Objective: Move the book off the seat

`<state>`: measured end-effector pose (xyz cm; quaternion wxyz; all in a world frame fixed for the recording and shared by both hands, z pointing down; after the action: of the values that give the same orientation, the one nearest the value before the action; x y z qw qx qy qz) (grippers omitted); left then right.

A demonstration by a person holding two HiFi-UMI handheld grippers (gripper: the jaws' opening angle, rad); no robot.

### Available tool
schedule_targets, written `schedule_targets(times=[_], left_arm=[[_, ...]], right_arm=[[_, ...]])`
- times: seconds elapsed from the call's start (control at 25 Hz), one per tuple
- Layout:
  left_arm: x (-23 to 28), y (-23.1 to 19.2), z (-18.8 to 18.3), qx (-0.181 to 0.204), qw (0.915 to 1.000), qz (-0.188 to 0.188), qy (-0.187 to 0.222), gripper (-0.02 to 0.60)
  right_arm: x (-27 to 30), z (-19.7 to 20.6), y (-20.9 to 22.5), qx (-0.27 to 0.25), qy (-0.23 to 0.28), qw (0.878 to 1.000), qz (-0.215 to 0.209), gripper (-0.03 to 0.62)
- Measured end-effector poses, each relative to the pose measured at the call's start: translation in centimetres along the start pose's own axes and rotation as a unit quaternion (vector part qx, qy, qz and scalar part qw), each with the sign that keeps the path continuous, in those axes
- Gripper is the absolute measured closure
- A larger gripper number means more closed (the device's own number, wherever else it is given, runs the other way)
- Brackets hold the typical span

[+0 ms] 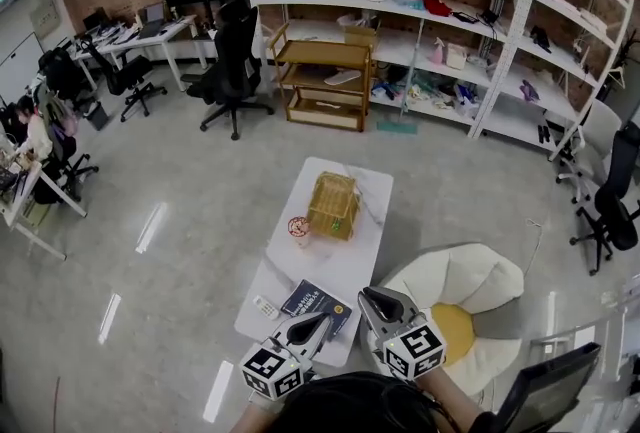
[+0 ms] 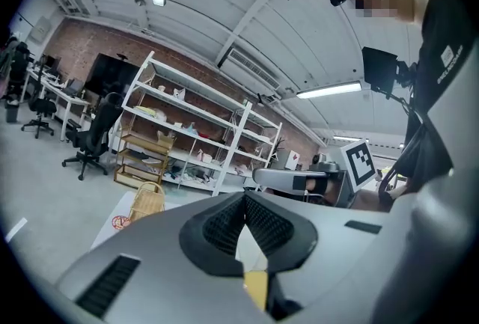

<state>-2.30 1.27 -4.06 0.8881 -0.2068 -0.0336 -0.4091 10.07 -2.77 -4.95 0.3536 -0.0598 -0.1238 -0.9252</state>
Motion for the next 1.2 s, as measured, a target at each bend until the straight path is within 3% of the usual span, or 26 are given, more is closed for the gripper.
schedule_targets(times=[0.44,1.2], left_arm=[[2.6,1.8,-1.5,0.029,0.9989,0.038,-0.005,0.575],[3.1,4.0,-1.5,0.059,0.9964,0.061,-0.002,0.575]], right_arm=[[-3.5,-0.2,1.7,0.015,0.029,0.999,0.035,0.548],[-8.7,0.5,2.9,0.024,0.054,0.996,0.065,0.556]])
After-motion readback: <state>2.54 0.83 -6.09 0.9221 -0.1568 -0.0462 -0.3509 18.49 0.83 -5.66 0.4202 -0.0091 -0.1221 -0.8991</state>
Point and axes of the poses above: the fingertips, and each gripper's own axes: x forward along the fingers, y to its right, z out of its underside, the point moved 4 cm from there along -x, backward along the fingers, and after that the axes turned 5 degrees about -z, right-handed, at the moved point
